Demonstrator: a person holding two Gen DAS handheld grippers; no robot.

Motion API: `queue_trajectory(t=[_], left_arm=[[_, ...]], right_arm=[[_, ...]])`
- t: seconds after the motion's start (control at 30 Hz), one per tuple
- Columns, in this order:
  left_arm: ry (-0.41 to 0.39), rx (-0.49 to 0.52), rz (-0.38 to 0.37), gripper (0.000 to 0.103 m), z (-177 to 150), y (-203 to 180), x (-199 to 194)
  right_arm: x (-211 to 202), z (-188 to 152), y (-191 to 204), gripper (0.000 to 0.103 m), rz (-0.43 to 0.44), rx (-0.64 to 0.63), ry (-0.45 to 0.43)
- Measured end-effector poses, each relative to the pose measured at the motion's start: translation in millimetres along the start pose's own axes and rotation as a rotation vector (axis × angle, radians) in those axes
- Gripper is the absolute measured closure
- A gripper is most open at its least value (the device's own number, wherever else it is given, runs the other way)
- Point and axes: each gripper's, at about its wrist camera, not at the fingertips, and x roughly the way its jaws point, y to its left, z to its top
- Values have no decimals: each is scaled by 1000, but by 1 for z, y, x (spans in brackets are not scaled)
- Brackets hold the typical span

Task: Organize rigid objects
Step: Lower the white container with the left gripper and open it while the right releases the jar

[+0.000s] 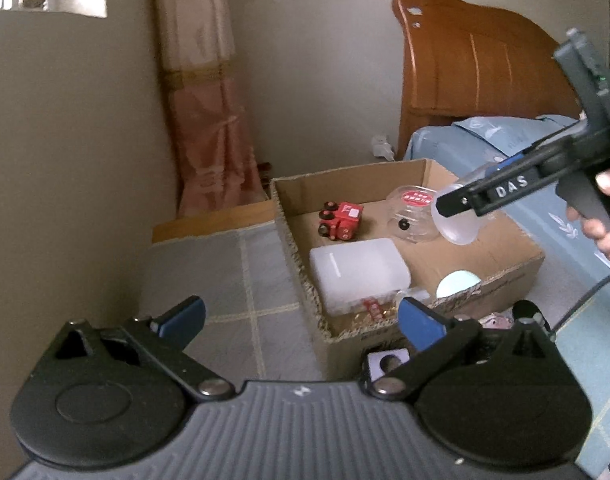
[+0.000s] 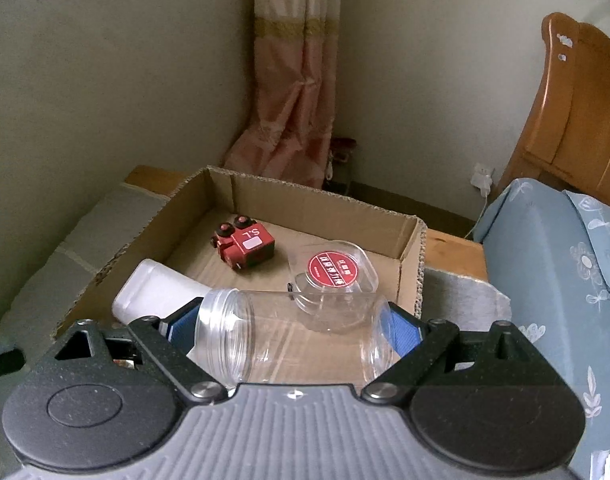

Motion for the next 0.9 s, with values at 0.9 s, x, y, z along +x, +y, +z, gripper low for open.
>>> queue_trajectory(t=[0.9], left_arm=[[24, -71, 5, 1, -30, -19, -14]], right_arm=[[-62, -118, 10, 0, 47, 78, -80]])
